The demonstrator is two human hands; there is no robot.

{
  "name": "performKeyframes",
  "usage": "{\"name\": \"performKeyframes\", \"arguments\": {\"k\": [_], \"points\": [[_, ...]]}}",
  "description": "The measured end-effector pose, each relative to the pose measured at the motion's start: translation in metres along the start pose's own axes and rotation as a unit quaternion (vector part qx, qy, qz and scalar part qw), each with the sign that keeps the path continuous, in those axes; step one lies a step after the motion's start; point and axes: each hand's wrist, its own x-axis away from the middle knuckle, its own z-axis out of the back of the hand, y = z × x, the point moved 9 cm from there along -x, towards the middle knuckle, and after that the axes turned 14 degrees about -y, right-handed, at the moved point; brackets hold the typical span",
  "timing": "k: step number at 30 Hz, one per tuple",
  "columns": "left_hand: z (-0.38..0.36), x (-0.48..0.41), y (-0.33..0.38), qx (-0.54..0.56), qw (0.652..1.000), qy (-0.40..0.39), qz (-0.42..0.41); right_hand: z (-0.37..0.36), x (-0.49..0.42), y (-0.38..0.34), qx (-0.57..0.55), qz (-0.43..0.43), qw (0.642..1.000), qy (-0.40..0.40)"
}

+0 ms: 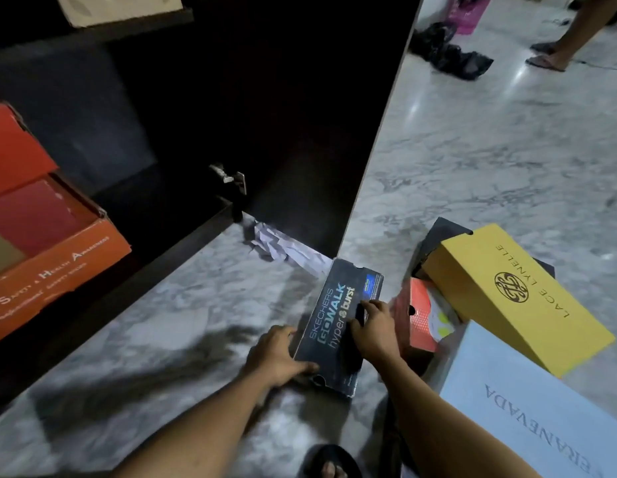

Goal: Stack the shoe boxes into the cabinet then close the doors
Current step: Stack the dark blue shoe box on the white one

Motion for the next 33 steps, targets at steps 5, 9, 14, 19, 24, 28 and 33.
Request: {"name": "performKeyframes", "arguments": {"k": [5, 9, 14, 19, 24, 28, 33], "points": [[0.056, 0.007, -0.049, 0.034, 0.997, 0.042, 0.054, -0.030, 0.015, -0.018, 0.038, 0.065, 0.996, 0.048], [0.097, 0.017, -0.092, 0.087, 0.978, 0.131, 0.135, -0.065, 0.030, -0.046, 0.063, 0.123, 0.989, 0.058], [0.113, 0.036, -0.107, 0.142, 0.948, 0.234, 0.163, -0.076, 0.035, -0.082, 0.115, 0.226, 0.967, 0.034], [0.083, 0.036, -0.113, 0.243, 0.954, 0.176, 0.019, -0.028, 0.005, -0.033, 0.019, 0.068, 0.994, 0.080], [0.064, 0.028, -0.114, 0.232, 0.962, 0.139, -0.042, -0.049, -0.018, -0.017, -0.279, 0.067, 0.953, -0.097], [0.068, 0.025, -0.111, 0.220, 0.964, 0.146, -0.035, -0.057, -0.024, -0.023, -0.264, 0.129, 0.947, -0.128], [0.124, 0.059, -0.092, 0.205, 0.958, 0.198, -0.033, -0.022, 0.003, -0.074, -0.266, 0.184, 0.943, -0.072]]}}
